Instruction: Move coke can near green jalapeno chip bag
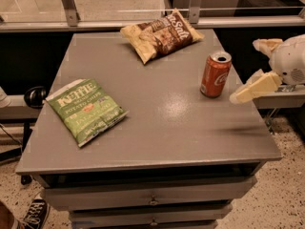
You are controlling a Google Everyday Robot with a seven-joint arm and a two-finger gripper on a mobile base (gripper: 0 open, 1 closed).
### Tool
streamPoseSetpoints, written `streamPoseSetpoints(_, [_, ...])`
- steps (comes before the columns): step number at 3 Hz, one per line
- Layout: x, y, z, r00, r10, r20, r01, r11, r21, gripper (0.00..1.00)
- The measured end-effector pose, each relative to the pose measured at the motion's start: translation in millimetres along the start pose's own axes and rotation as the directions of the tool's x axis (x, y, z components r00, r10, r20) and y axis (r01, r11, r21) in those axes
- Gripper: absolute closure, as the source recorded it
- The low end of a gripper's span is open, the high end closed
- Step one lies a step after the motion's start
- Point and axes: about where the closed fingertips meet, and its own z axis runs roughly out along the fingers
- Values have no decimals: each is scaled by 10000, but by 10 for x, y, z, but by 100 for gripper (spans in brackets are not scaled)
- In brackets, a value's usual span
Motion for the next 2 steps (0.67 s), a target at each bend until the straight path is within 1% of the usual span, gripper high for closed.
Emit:
streamPoseSetpoints(1, [24, -77, 155, 9912, 648, 1154, -647, 9979, -49, 0])
streamPoseSetpoints(2, [19, -122, 367, 9686, 1182, 2186, -1148, 9930, -284, 0])
